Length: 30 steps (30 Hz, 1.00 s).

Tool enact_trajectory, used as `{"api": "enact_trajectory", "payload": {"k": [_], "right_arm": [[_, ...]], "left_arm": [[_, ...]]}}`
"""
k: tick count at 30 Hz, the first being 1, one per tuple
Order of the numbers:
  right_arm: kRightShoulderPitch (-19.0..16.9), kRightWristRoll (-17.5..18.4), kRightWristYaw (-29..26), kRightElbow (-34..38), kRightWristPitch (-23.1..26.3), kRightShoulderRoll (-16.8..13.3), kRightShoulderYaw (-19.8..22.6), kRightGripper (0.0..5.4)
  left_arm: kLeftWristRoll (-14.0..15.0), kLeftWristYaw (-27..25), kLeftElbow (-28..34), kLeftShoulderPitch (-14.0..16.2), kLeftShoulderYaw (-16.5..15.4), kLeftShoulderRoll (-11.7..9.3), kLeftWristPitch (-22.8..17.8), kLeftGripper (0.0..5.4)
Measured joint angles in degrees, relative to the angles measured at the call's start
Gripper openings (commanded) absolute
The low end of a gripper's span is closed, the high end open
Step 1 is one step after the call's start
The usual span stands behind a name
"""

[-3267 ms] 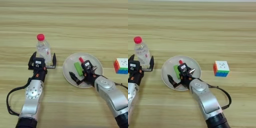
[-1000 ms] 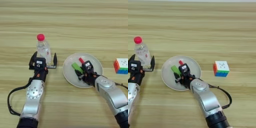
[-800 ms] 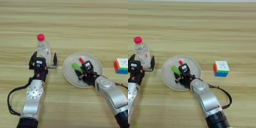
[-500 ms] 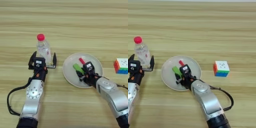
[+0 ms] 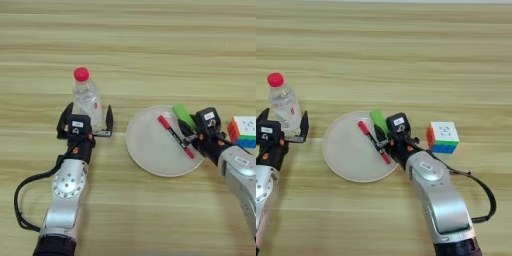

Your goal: Move the objects on the table

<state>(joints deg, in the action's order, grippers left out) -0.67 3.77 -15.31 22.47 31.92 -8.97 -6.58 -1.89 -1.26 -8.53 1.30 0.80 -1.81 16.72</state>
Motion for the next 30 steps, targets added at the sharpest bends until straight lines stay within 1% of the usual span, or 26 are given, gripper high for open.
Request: {"api": "enact_trajectory", "payload": {"k": [4,6,9,25,30], "right_arm": [[-0.8,0.2,0.8,0.1,-0.4,-0.6,2.9,1.40],[-1.4,0.1,1.1,-0.6,-1.4,-1.4,4.7,1.40],[-2.6,0.1,1.1,-2.5,-2.4,-2.2,5.9,1.40],[-2.9,0.1,1.2,-9.5,-5.4,-3.5,8.1,1.40],[-2.9,0.1,1.2,-11.3,-6.2,-3.6,8.2,1.40]], "left_arm": [[0.0,0.0,0.0,0.0,0.0,0.0,0.0,5.40],[0.0,0.0,0.0,0.0,0.0,0.0,0.0,5.40],[0.0,0.0,0.0,0.0,0.0,0.0,0.0,5.40],[0.0,0.0,0.0,0.0,0.0,0.0,0.0,5.40],[0.0,0.0,0.0,0.0,0.0,0.0,0.0,5.40]]}}
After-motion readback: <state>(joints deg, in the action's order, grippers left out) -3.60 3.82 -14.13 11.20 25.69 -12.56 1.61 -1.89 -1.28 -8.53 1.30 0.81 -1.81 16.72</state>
